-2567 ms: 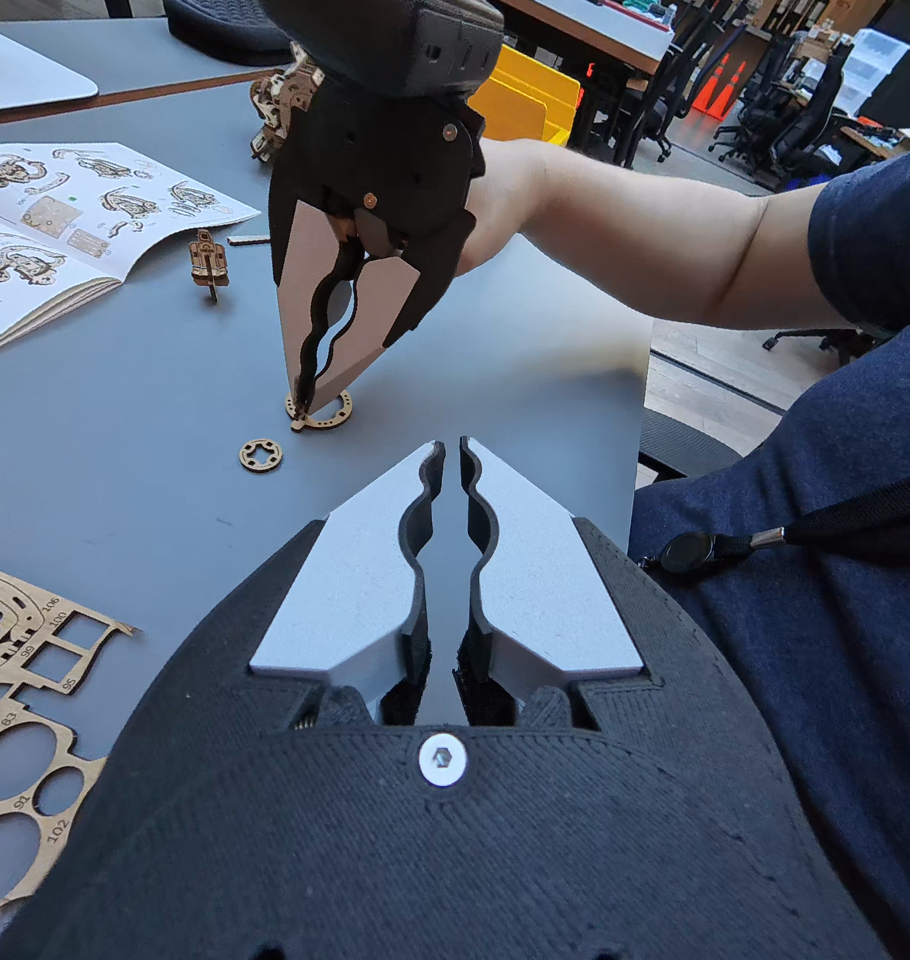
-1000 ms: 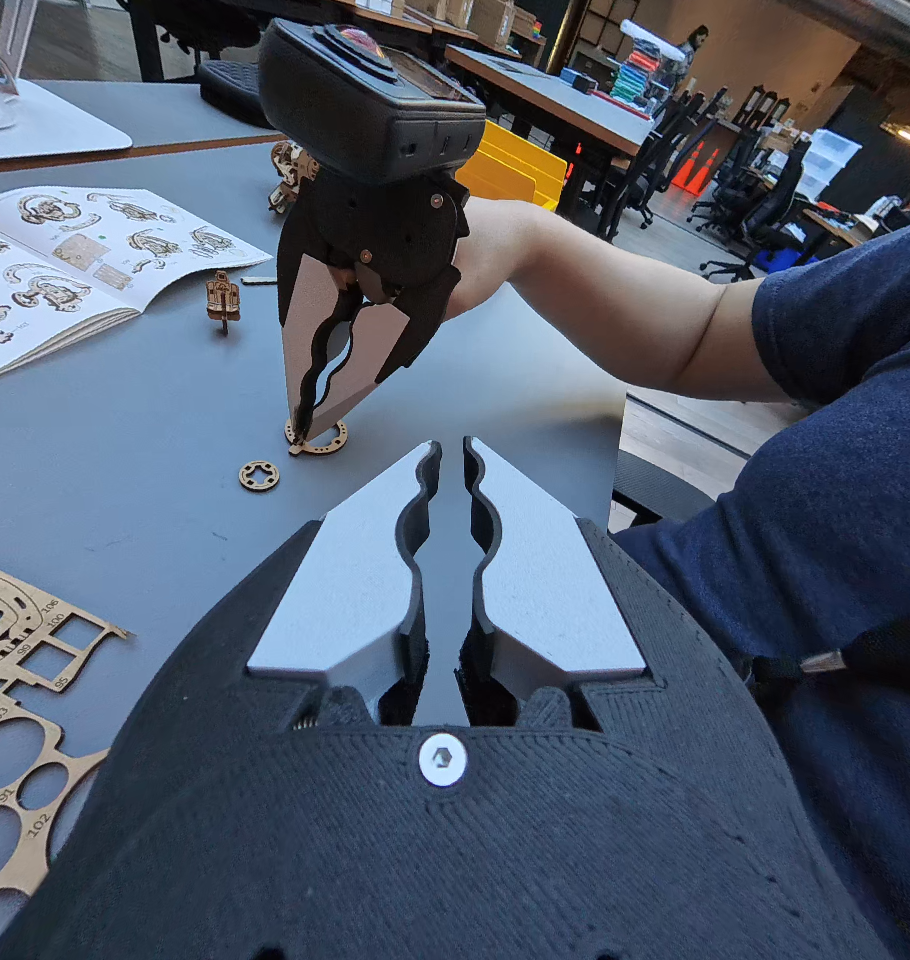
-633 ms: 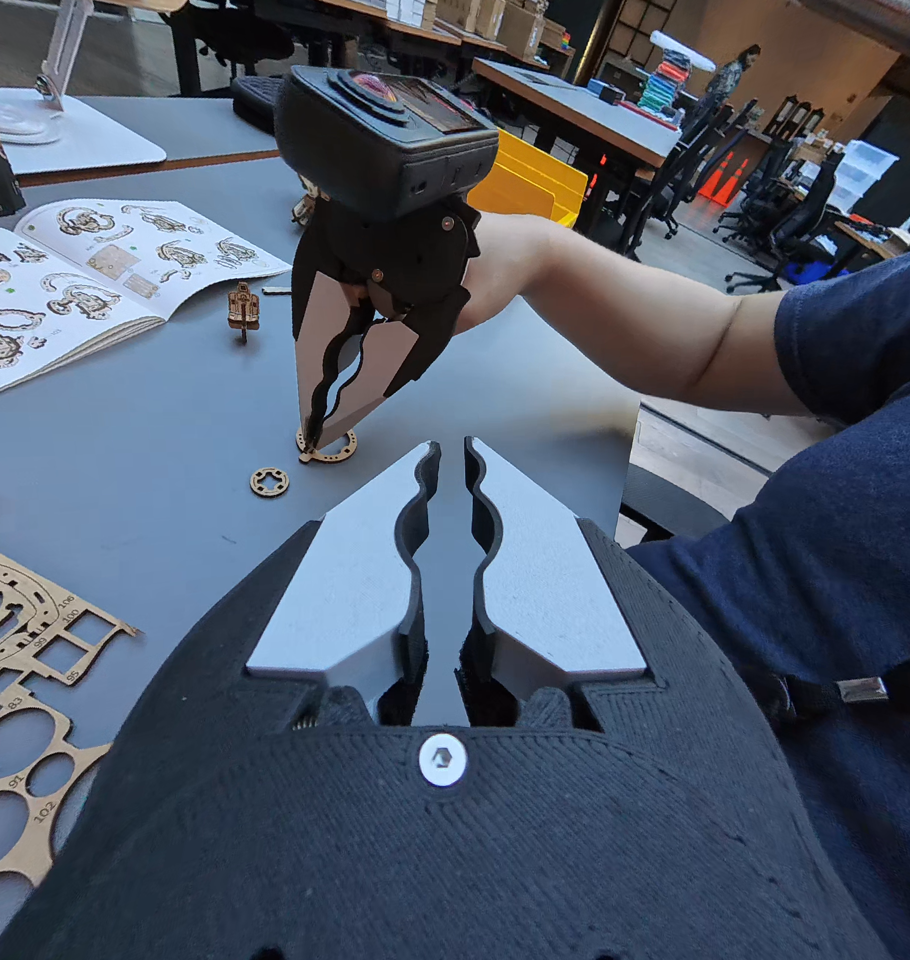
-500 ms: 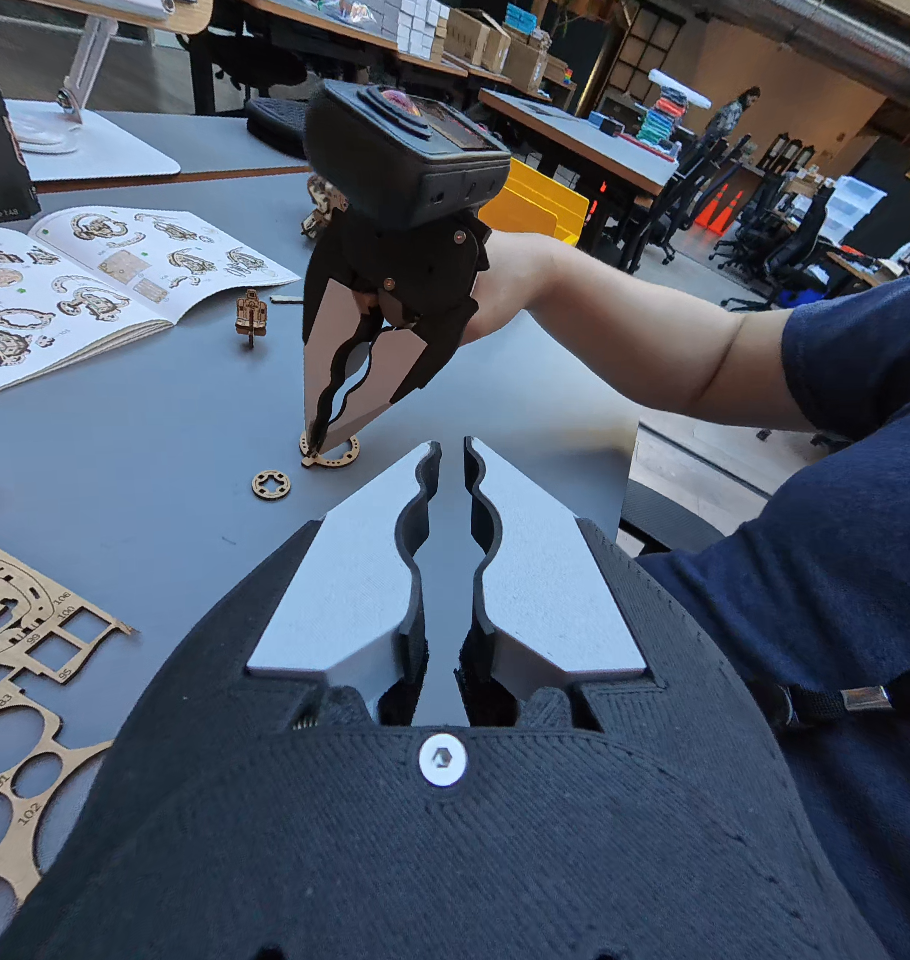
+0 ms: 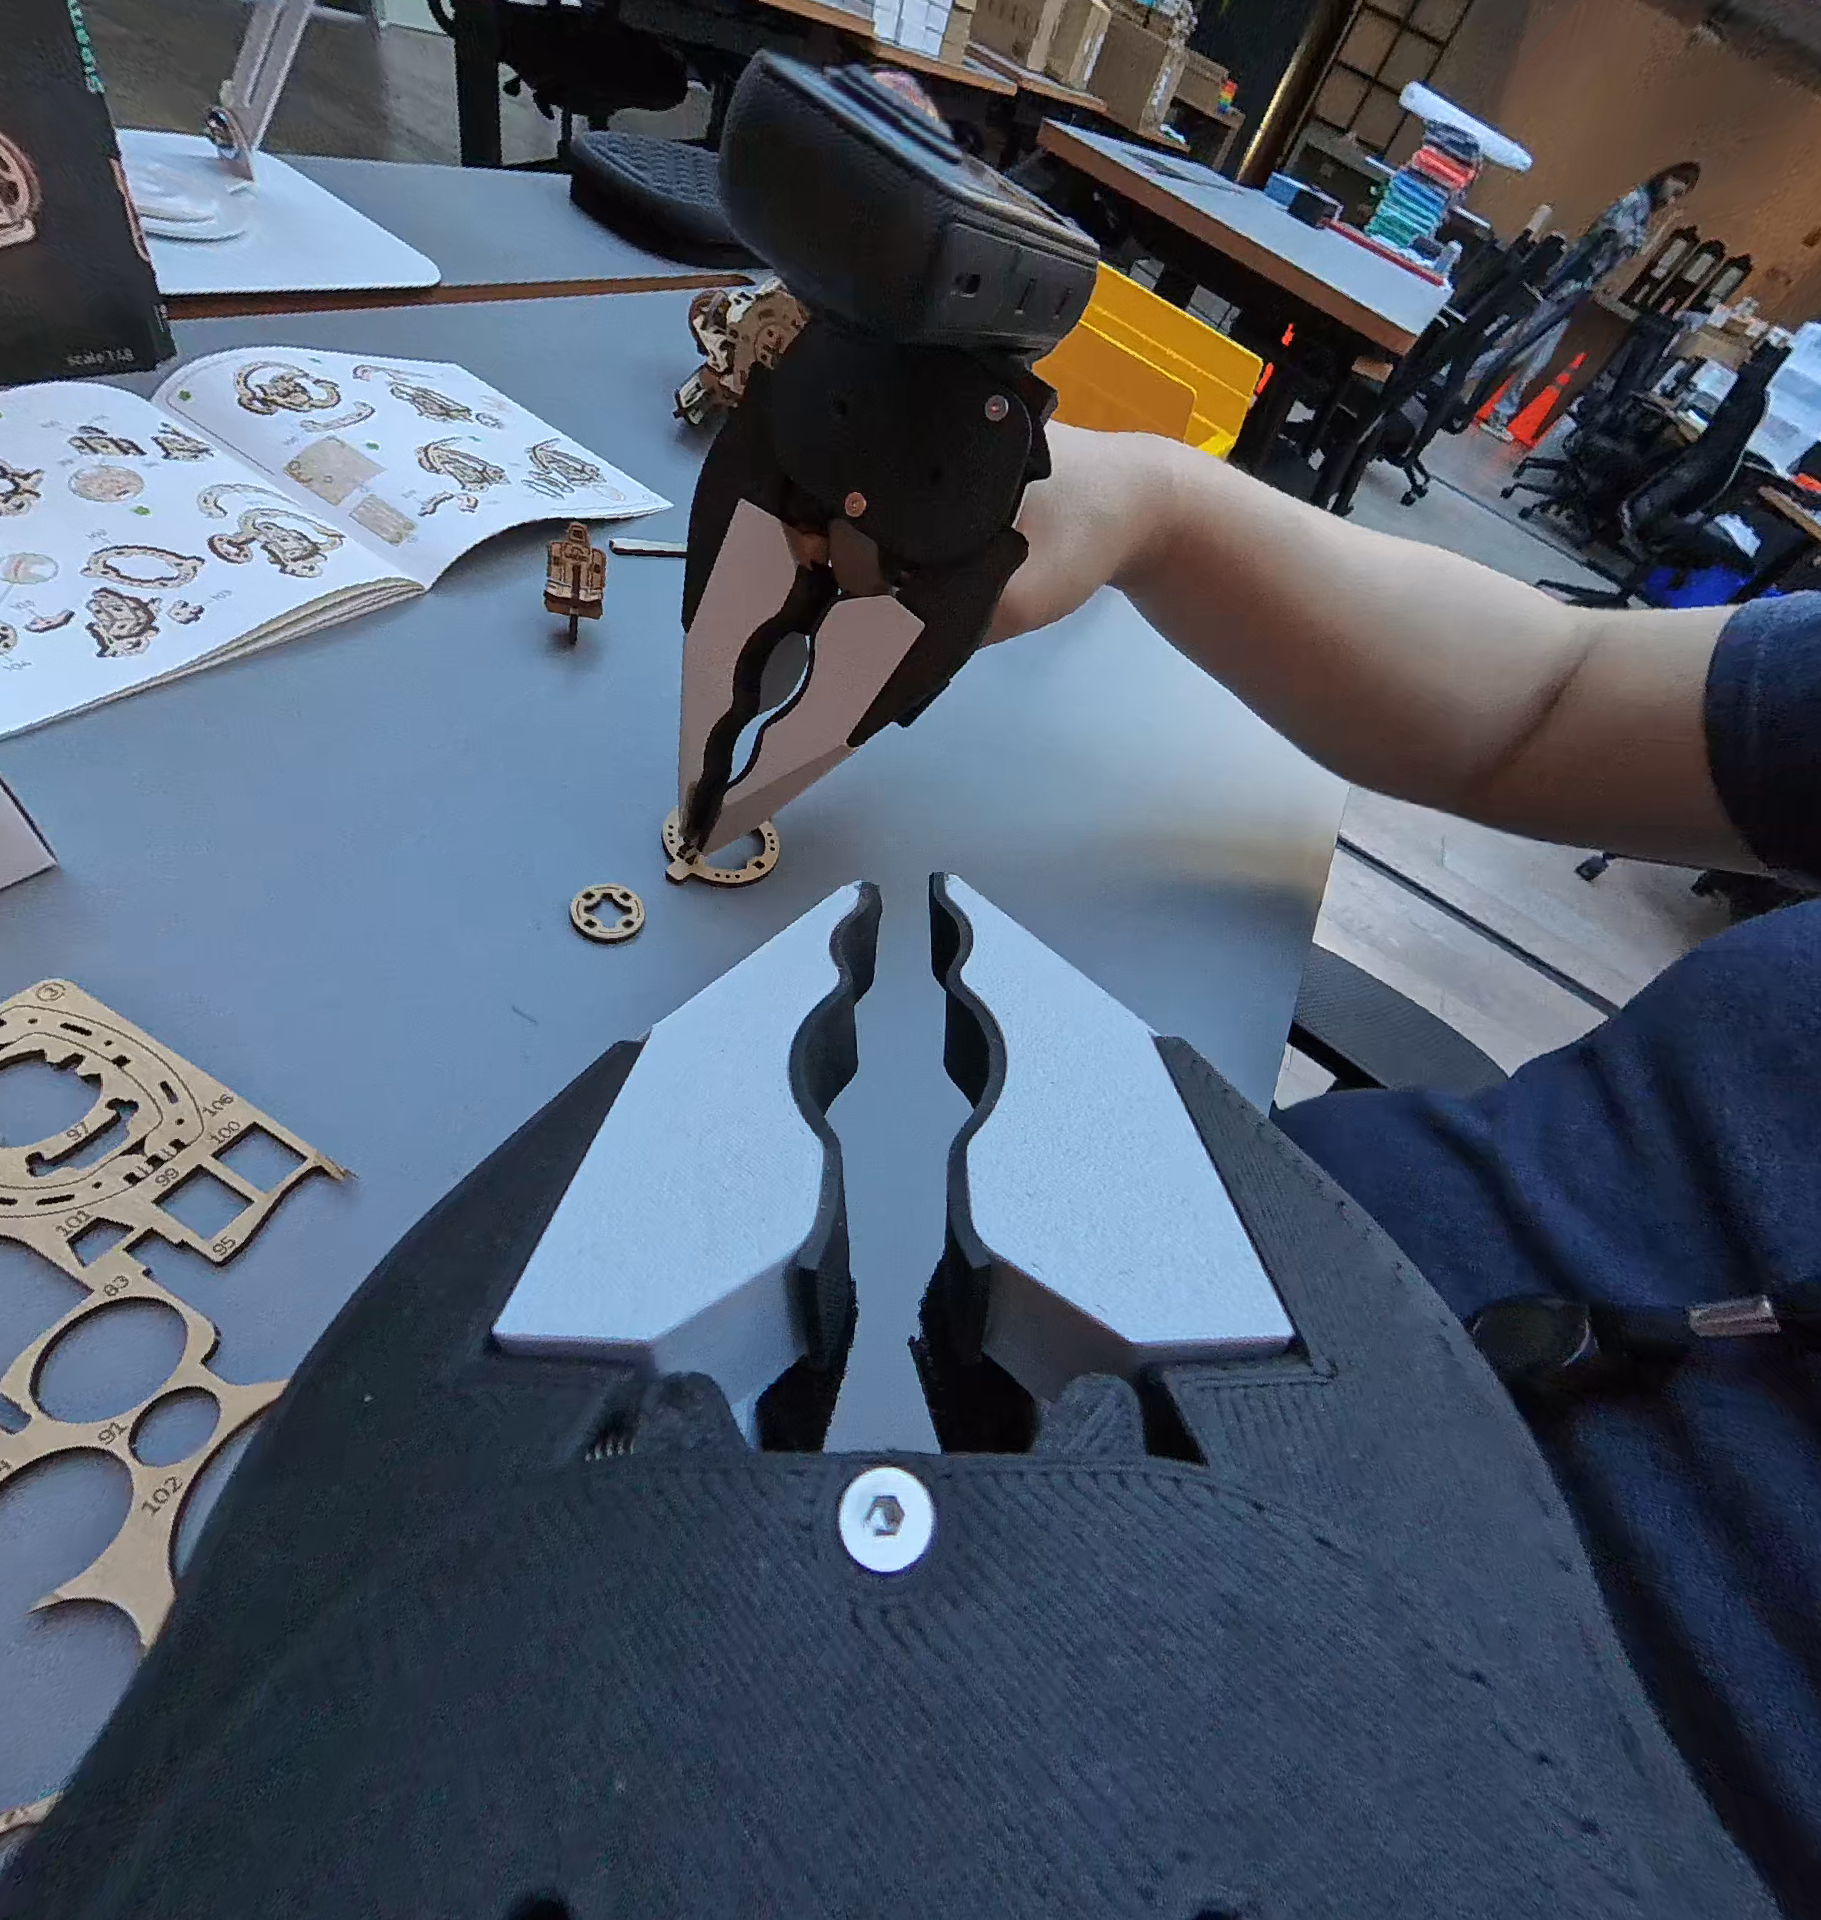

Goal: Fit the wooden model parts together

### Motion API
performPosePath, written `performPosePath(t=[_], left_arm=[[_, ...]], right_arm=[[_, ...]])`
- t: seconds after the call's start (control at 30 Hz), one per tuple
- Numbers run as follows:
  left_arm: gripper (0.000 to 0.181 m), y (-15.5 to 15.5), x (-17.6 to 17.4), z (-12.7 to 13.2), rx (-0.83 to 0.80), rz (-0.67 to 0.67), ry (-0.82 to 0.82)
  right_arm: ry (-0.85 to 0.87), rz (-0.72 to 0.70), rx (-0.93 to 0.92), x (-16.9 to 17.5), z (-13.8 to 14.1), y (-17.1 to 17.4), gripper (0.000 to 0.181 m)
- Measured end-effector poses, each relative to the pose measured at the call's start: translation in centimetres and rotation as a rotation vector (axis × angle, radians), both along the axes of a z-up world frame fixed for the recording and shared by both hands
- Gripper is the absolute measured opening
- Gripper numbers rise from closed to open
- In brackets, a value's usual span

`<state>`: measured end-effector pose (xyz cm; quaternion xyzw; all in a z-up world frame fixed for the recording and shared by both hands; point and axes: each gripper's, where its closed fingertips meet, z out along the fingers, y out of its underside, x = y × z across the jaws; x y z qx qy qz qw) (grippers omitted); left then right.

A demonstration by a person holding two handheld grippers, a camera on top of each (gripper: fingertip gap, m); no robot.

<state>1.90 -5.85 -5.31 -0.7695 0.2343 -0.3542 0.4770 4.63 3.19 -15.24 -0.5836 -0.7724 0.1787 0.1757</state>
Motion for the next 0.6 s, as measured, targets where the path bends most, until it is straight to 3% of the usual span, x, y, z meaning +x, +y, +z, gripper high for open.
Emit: performPosePath(t=[0.6], left_arm=[[0.008, -0.3, -1.5, 0.2, 0.020, 0.029, -0.030]], right_arm=[[-0.150, 0.025, 0.043, -0.2, -0.1, 0.0, 0.001]])
